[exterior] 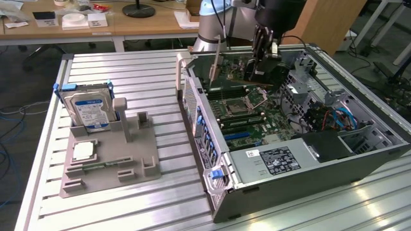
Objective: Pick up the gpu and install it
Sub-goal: 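Insert the gpu into the slot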
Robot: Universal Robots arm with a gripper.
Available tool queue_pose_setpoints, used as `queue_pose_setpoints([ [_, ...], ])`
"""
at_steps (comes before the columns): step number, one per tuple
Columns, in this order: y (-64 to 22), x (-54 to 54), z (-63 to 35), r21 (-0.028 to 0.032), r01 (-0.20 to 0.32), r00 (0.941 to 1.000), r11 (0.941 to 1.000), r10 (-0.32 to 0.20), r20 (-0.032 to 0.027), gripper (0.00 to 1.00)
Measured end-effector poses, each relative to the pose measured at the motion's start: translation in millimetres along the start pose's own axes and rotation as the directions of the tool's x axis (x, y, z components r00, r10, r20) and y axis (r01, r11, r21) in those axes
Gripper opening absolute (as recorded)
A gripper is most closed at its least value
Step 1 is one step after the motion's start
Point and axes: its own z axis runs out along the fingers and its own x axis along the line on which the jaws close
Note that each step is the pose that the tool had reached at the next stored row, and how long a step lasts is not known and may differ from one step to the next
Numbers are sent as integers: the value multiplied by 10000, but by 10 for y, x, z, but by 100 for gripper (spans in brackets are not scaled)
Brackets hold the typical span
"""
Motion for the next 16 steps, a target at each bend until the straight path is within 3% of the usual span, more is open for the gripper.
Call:
queue_pose_setpoints([
  [4, -13, -4, 19, 1, 443, 9990, 9990, -443, -5, 28],
  [7, -38, 1, 49, -10, 450, 9990, 9990, -450, 47, 28],
  [16, -110, -21, 161, -18, 1018, 9948, 9948, -1018, 32, 28],
])
